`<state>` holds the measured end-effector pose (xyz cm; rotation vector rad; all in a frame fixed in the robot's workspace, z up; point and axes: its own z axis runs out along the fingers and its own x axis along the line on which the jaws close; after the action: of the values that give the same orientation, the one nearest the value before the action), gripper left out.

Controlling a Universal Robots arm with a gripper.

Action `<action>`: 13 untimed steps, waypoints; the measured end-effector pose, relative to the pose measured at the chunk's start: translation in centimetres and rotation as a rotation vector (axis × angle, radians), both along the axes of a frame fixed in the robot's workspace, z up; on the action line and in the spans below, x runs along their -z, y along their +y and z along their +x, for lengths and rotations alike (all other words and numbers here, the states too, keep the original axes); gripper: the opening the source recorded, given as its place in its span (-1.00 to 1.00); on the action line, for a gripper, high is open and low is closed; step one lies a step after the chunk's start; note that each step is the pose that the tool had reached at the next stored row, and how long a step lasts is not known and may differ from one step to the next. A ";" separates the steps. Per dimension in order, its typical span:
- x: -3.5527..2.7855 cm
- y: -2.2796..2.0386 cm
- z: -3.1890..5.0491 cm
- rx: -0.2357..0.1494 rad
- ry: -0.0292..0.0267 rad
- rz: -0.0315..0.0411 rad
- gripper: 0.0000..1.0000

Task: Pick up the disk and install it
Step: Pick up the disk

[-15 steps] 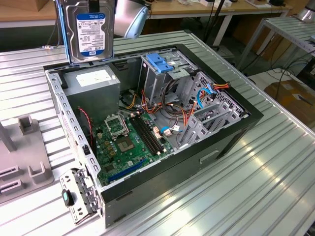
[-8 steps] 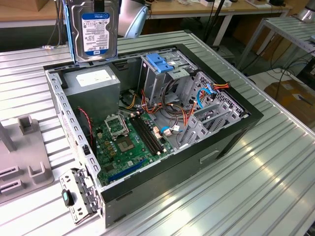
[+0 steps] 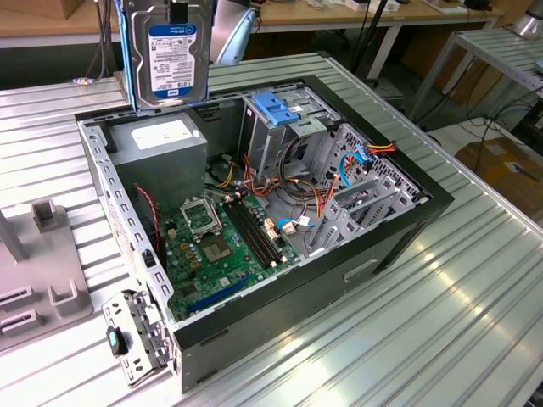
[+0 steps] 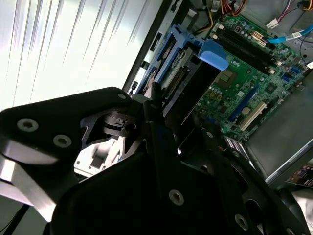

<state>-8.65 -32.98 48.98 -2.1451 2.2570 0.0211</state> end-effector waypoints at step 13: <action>0.01 0.00 2.55 0.000 0.0002 -0.0003 -0.30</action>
<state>-6.10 -32.98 48.97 -2.1452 2.2573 0.0210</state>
